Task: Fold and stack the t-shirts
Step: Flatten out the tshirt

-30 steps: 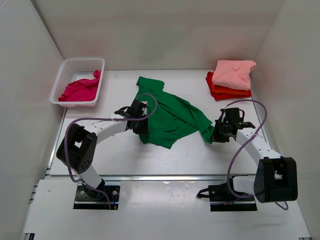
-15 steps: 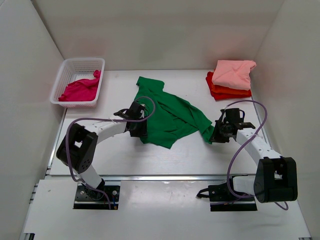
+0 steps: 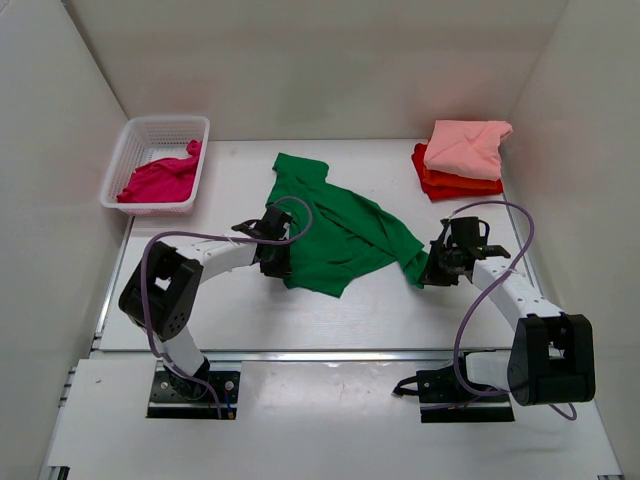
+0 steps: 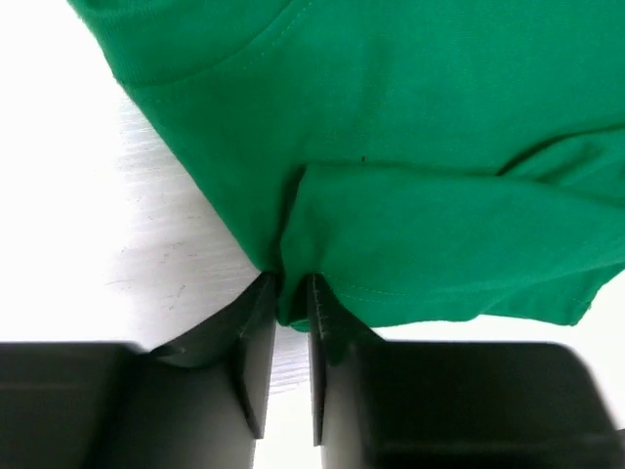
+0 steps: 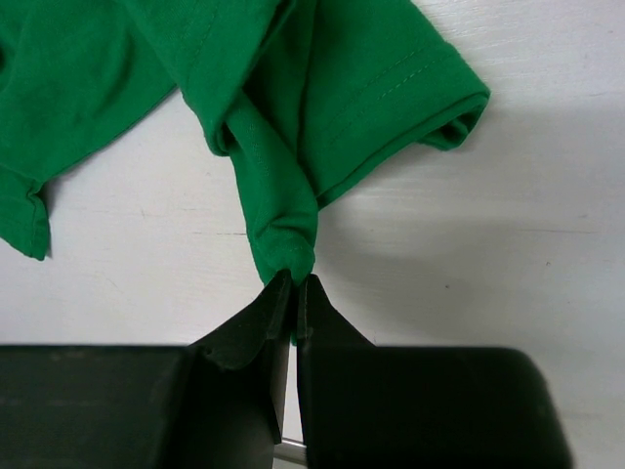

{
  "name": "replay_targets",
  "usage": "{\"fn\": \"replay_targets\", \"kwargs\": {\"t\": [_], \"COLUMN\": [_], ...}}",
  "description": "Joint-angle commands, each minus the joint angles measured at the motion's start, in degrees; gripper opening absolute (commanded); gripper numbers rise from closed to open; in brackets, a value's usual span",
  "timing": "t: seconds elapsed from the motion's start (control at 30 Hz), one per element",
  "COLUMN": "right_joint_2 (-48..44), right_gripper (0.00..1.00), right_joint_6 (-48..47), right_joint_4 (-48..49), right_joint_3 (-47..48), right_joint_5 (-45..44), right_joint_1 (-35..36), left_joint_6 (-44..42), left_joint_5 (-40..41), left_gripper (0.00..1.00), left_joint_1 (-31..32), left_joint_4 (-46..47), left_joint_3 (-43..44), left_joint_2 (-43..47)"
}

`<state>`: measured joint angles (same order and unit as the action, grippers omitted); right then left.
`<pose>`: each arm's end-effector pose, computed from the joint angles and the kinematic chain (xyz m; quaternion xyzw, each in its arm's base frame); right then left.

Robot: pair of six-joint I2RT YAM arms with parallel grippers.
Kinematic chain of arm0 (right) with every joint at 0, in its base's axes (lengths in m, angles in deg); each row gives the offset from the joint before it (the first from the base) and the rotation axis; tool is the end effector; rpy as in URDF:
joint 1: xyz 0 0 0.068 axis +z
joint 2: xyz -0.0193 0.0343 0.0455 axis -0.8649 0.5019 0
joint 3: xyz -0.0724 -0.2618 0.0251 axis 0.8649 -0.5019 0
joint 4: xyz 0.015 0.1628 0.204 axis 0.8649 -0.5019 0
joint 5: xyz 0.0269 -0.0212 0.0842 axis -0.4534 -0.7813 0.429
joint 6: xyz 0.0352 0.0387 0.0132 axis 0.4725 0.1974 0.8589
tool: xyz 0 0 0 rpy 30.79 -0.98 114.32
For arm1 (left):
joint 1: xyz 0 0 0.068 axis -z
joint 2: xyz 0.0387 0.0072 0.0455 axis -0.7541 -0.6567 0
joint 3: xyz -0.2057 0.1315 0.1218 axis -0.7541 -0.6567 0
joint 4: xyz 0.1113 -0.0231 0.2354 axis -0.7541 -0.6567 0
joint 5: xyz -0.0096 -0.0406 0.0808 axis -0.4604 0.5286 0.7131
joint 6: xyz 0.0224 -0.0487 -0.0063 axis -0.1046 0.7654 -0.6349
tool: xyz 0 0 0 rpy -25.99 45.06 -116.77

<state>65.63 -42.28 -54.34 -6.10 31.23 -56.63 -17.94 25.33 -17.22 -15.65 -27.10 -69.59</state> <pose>0.2257 0.0209 0.1908 0.0833 0.9596 0.1517 0.2220 0.2698 -0.1666 0.1567 0.0290 0.9809 -0.0942 0.1676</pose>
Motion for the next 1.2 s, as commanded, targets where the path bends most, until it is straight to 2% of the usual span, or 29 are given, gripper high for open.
{"fn": "replay_targets", "kwargs": {"t": [0.0,0.1,0.2,0.27,0.43,0.53,0.6,0.77,0.97,1.07,1.17], "right_joint_2": [-1.0,-0.8,0.1,1.2,3.1,2.8,2.8,4.2,4.3,4.8,6.9], "right_gripper": [0.01,0.00,0.00,0.00,0.00,0.00,0.00,0.00,0.00,0.00,0.00], "right_joint_6": [-0.1,-0.2,-0.2,-0.6,-2.3,-2.5,-2.6,-2.6,-4.0,-4.7,-7.0], "right_joint_4": [1.3,1.5,2.1,2.0,1.6,0.9,0.7,-1.2,-2.9,-4.3,-7.8], "right_joint_3": [0.0,-0.3,-0.8,-1.2,1.7,4.3,5.7,7.6,7.6,7.4,7.2], "right_joint_5": [0.3,0.6,0.0,-0.3,1.4,0.7,1.9,0.8,0.7,-0.6,1.2], "right_joint_1": [-0.2,-0.2,-0.1,-1.0,-9.7,-12.5,-13.8,-15.3,-20.0,-18.7,-16.3], "left_joint_6": [0.0,0.3,-0.1,-0.3,-1.7,-3.1,-5.1,-5.8,-6.4,-5.9,-5.8], "left_joint_5": [-0.1,-0.9,-0.9,-0.6,-0.5,-2.5,-1.9,-0.4,-1.0,-2.6,-5.2], "left_gripper": [0.19,0.14,0.00,0.00,0.00,0.00,0.00,0.00,0.00,0.00,0.00], "left_joint_1": [0.0,-0.3,-1.3,-1.8,-11.5,-20.3,-21.7,-21.8,-26.5,-24.0,-22.5], "left_joint_4": [-0.3,-0.3,-3.6,-6.0,-11.4,-12.8,-15.1,-17.3,-16.4,-18.4,-17.4], "left_joint_3": [1.0,1.6,4.2,6.8,9.9,11.8,13.6,14.7,14.0,13.3,7.6], "left_joint_2": [1.3,4.2,7.7,11.1,24.4,30.0,31.3,32.5,35.6,35.3,36.2]}}
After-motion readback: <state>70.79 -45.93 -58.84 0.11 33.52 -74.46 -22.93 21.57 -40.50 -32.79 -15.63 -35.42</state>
